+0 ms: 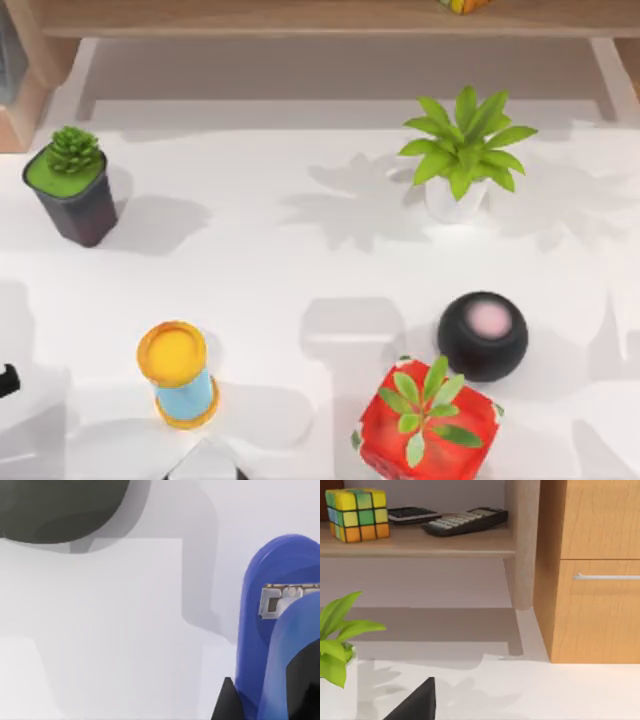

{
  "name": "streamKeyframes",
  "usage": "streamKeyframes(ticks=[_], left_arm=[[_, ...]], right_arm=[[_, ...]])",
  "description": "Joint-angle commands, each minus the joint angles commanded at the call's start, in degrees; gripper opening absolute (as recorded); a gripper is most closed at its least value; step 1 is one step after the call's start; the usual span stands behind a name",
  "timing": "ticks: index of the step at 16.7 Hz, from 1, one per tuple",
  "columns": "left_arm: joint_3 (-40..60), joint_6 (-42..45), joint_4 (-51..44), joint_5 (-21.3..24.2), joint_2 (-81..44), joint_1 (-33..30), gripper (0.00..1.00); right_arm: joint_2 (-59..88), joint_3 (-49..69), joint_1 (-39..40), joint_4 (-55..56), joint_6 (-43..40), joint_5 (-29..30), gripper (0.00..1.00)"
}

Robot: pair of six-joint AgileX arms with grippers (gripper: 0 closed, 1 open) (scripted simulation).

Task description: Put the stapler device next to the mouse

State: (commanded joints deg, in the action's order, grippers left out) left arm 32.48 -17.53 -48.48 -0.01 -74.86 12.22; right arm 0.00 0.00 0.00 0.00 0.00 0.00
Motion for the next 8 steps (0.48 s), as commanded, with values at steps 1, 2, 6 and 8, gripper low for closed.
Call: streamKeyframes(ticks=[1, 2, 6, 8], left_arm=[[0.7, 0.0, -1.1, 0.0, 0.8, 0.0, 0.00], [1.2, 0.0, -1.7, 0.0, 1.4, 0.0, 0.00], [1.2, 0.2, -1.6, 0.0, 1.1, 0.0, 0.00], [3.2, 2.0, -2.1, 0.0, -0.8, 0.6, 0.00]], right_arm=[[0.0, 0.0, 0.0, 0.0, 0.0, 0.0, 1.00], [0.0, 0.0, 0.0, 0.0, 0.0, 0.0, 1.00], [0.0, 0.0, 0.0, 0.0, 0.0, 0.0, 1.00], [0.0, 0.0, 0.0, 0.0, 0.0, 0.0, 1.00]])
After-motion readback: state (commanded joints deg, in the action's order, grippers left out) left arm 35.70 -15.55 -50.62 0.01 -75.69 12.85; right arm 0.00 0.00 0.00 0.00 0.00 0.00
